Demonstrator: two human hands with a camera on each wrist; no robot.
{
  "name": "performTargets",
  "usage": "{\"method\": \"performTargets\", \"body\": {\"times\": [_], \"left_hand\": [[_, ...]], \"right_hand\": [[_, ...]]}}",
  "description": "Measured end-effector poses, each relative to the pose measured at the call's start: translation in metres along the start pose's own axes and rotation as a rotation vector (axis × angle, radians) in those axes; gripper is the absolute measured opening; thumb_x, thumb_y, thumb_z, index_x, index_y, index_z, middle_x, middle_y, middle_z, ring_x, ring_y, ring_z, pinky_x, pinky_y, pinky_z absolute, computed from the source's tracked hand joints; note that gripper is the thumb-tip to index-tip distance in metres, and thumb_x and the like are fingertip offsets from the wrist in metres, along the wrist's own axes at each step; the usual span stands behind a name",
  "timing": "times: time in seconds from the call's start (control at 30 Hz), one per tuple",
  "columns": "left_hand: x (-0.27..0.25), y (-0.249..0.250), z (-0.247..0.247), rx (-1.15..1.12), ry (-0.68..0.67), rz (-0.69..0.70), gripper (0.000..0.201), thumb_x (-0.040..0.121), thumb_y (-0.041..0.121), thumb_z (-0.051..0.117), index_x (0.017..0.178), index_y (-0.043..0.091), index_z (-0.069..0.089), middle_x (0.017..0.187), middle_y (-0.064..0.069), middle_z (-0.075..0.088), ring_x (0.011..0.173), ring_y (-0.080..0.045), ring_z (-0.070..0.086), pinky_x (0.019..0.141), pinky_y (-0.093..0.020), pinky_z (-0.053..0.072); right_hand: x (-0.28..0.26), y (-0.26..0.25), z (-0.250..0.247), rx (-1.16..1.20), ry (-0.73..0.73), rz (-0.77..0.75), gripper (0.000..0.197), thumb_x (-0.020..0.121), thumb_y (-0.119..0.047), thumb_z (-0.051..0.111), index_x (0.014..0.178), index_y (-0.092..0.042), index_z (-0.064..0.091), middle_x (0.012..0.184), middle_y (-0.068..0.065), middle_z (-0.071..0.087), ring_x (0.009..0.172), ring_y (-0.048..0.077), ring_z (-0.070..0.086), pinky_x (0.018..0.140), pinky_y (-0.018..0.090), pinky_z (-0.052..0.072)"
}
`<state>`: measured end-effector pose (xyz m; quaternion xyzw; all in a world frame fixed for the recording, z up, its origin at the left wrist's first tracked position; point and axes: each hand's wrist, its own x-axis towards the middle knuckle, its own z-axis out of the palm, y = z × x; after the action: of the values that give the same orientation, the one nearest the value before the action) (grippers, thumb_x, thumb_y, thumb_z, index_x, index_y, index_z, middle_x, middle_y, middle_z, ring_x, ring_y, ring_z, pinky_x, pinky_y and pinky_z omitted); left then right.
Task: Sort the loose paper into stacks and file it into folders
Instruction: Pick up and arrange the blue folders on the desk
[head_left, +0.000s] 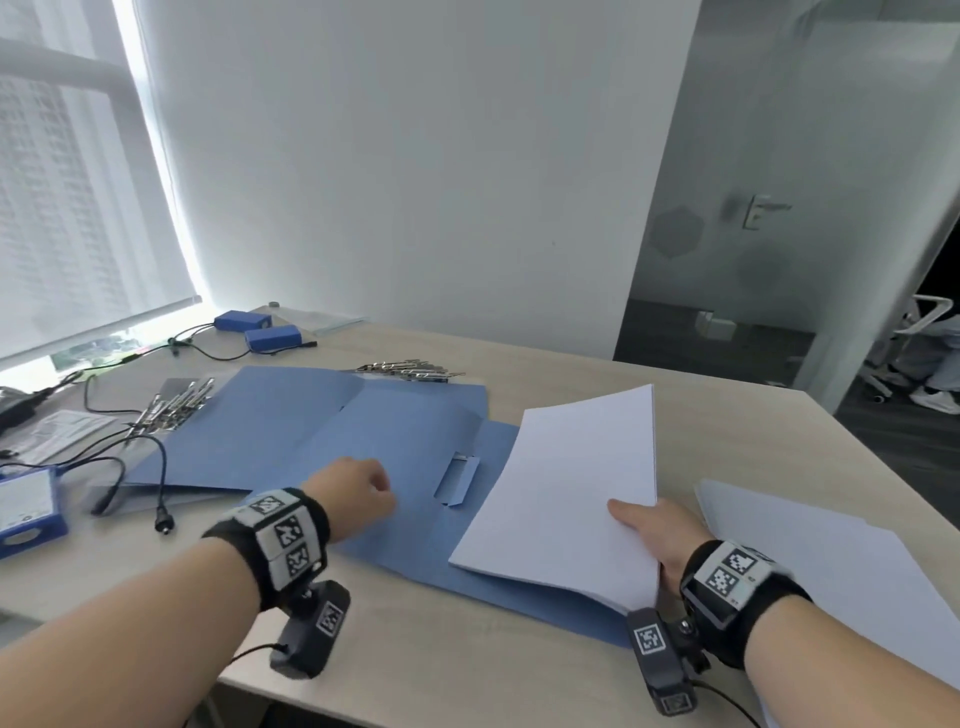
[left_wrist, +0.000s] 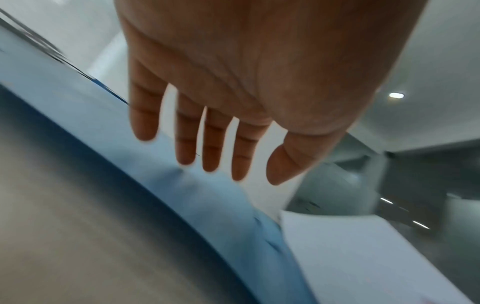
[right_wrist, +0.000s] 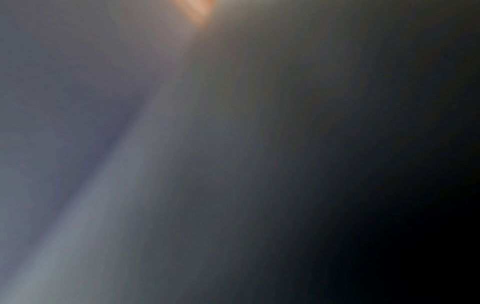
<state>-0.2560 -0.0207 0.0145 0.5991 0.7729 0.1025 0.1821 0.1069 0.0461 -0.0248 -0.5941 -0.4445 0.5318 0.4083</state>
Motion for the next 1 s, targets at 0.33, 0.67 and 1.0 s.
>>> {"method": "performTargets", "body": {"times": [0.33,0.67,1.0], "left_hand": [[0.011,-0.079,-0.022,-0.303,0.166,-0.321,0.051,0.092,0.037,0.066,0.136,0.014,0.053,0.133,-0.014,0.058,0.113,-0.033,0.058,0.096,-0.038,0.047],[-0.016,-0.05,-0.075,-1.093,0.317,-0.118,0.019,0.097,0.019,0.06,0.114,0.018,0.068,0.091,-0.005,0.063,0.074,-0.02,0.055,0.063,-0.031,0.042],[-0.027,0.017,-0.038,-1.452,-0.188,0.055,0.073,0.095,0.075,0.028,0.098,0.024,0.08,0.109,-0.006,0.075,0.096,-0.023,0.068,0.097,-0.049,0.048]], "right_hand": [[-0.003,0.008,0.033,-0.025,-0.111,0.02,0.012,0.094,-0.009,0.069,0.102,-0.001,0.072,0.102,0.02,0.076,0.098,0.038,0.072,0.095,0.053,0.055],[0.005,0.01,0.032,0.037,-0.116,0.062,0.014,0.096,-0.011,0.067,0.104,-0.001,0.071,0.103,0.021,0.075,0.097,0.039,0.071,0.094,0.053,0.055],[0.002,0.008,0.033,-0.018,-0.12,0.036,0.007,0.095,-0.013,0.068,0.098,-0.007,0.071,0.103,0.017,0.075,0.099,0.036,0.071,0.095,0.05,0.054]]}}
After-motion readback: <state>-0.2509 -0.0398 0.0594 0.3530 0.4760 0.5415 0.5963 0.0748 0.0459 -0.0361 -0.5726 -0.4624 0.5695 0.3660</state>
